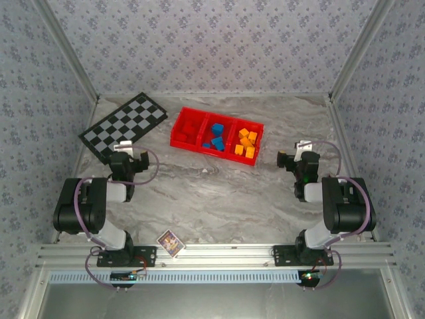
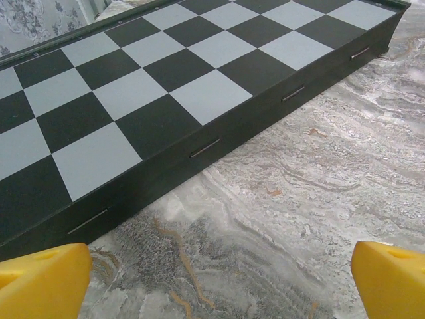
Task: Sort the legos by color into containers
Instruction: Reset both arms
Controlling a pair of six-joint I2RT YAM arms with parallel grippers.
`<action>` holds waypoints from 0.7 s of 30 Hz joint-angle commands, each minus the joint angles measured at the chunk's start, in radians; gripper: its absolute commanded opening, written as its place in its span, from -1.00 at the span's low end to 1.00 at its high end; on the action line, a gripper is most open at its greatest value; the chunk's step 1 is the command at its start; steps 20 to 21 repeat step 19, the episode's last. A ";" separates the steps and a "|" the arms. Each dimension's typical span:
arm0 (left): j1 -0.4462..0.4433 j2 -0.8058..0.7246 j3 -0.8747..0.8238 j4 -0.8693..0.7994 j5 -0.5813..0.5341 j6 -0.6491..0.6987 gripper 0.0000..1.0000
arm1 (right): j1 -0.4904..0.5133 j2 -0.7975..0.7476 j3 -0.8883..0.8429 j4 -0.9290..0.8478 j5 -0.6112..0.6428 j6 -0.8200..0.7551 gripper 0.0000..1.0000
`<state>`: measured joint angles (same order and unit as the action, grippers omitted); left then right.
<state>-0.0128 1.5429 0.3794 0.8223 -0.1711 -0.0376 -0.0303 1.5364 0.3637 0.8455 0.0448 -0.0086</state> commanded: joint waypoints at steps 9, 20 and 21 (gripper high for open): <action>0.005 -0.008 0.022 0.012 0.005 -0.008 0.99 | 0.004 -0.005 0.018 0.004 0.017 -0.012 0.99; 0.005 -0.008 0.023 0.011 0.005 -0.008 1.00 | 0.007 -0.005 0.020 -0.002 -0.010 -0.025 0.99; 0.005 -0.008 0.023 0.011 0.005 -0.008 1.00 | 0.007 -0.005 0.020 -0.002 -0.010 -0.025 0.99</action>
